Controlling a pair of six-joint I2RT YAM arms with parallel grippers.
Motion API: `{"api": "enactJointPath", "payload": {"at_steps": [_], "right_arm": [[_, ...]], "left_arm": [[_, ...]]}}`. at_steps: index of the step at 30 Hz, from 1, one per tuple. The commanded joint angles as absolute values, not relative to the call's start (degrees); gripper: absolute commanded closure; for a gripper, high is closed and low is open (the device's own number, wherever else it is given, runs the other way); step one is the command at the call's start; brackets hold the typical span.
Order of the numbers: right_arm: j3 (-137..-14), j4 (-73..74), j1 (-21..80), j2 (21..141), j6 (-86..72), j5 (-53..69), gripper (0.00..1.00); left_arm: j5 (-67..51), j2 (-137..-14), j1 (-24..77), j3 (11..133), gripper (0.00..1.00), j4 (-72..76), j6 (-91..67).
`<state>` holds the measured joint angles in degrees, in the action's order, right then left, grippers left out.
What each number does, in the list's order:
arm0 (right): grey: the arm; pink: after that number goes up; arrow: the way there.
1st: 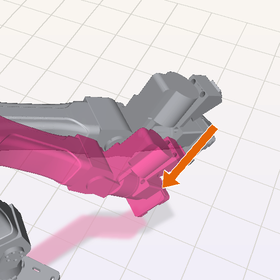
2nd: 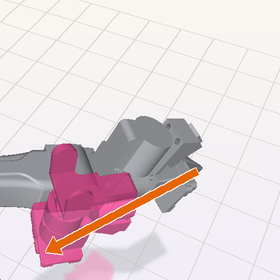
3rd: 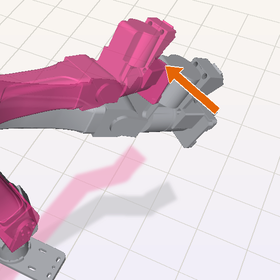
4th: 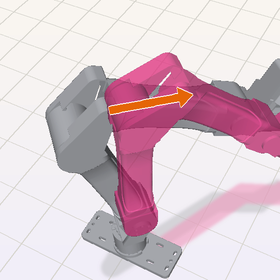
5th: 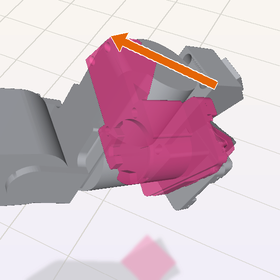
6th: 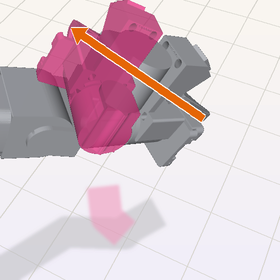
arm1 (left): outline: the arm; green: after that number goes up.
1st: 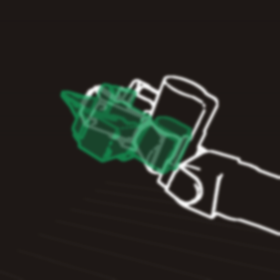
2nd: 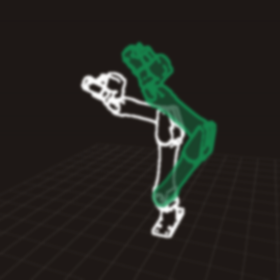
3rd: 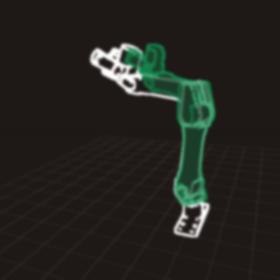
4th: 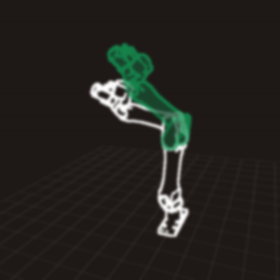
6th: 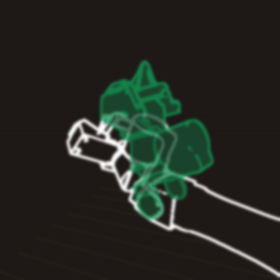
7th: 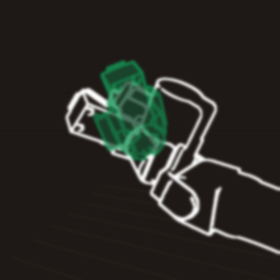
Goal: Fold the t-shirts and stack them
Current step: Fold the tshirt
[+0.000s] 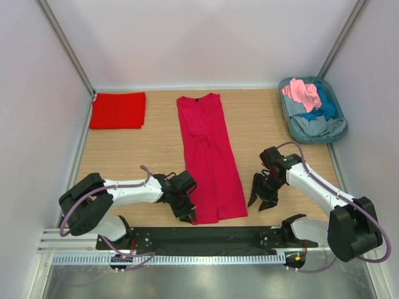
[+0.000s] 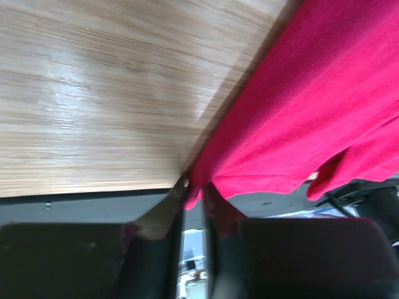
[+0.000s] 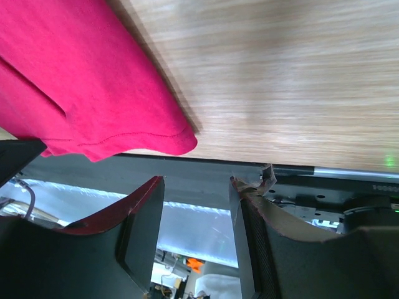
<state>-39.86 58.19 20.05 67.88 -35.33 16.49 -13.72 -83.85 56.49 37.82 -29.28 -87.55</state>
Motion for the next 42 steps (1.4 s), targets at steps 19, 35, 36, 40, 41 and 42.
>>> {"api": "enactJointPath", "payload": {"at_steps": [19,35,36,40,41,42], "right_arm": [[-30.50,44.30,26.46,70.92,-43.68,18.81,0.50],[-28.92,42.45,26.54,71.46,-42.80,18.11,0.80],[-28.83,42.36,26.54,71.63,-42.80,18.19,0.82],[-28.83,42.10,26.46,71.63,-42.71,18.28,0.88],[-28.92,42.27,26.46,71.63,-42.71,18.28,0.89],[-28.92,42.36,26.46,71.63,-42.71,18.37,0.91]], "left_arm": [[-15.99,-76.55,54.58,30.51,0.57,-17.51,-87.45],[-17.93,-77.08,54.58,27.34,0.59,-15.56,-87.19],[-17.93,-76.99,54.67,27.07,0.59,-15.56,-87.19],[-17.49,-75.68,54.58,25.84,0.61,-15.56,-87.54],[-17.49,-75.41,54.58,25.58,0.62,-15.56,-87.63],[-17.40,-75.06,54.58,25.40,0.62,-15.64,-87.89]]}}
